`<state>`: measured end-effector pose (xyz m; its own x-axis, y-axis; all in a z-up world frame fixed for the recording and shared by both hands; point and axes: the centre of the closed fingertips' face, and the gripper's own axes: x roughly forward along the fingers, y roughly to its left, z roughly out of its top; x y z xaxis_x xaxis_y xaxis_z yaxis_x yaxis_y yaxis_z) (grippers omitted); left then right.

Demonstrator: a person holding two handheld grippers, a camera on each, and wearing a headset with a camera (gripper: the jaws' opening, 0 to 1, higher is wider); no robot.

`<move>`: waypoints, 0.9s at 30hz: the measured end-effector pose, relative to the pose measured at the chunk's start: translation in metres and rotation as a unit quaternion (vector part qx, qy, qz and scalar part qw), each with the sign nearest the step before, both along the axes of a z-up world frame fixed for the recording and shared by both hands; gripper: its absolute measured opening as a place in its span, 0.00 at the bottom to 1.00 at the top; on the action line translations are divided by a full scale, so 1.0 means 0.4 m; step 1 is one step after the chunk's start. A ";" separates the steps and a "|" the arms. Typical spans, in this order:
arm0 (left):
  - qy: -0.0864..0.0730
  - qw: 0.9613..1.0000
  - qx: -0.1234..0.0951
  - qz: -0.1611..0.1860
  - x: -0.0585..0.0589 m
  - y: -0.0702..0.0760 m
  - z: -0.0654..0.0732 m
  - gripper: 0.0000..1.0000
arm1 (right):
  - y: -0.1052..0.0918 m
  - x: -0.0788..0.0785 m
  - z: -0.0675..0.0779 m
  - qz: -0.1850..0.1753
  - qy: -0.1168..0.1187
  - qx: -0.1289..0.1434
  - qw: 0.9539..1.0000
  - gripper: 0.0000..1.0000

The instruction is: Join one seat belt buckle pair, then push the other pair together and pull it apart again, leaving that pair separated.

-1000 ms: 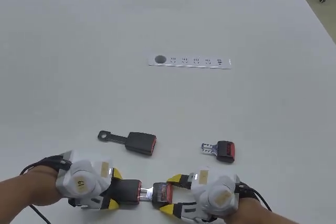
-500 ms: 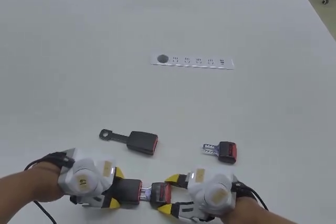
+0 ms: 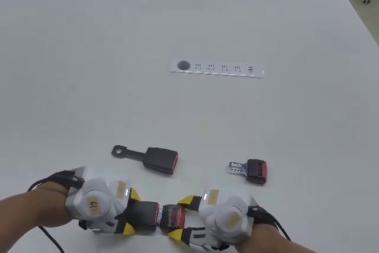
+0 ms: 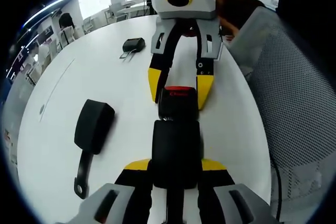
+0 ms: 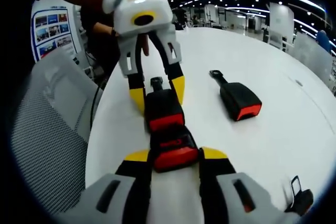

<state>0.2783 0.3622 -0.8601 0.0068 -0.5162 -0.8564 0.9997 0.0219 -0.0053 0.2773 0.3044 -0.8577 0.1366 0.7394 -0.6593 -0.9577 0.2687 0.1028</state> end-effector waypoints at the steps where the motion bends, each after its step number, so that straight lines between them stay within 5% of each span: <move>1: 0.000 1.000 0.000 0.000 0.000 0.000 0.000 0.34 | -0.001 0.000 0.000 -0.001 0.000 0.000 1.000 0.35; 12: 0.000 1.000 -0.001 -0.001 -0.002 0.002 -0.002 0.34 | 0.008 0.007 -0.001 -0.011 0.000 -0.007 1.000 0.36; 27: 0.000 1.000 -0.002 -0.002 -0.004 0.003 -0.001 0.34 | 0.007 0.010 0.000 0.023 -0.003 -0.012 1.000 0.36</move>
<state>0.2769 0.3634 -0.8606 0.0048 -0.5189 -0.8548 0.9998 0.0188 -0.0058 0.2812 0.3072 -0.8576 0.1068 0.7295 -0.6756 -0.9697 0.2265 0.0913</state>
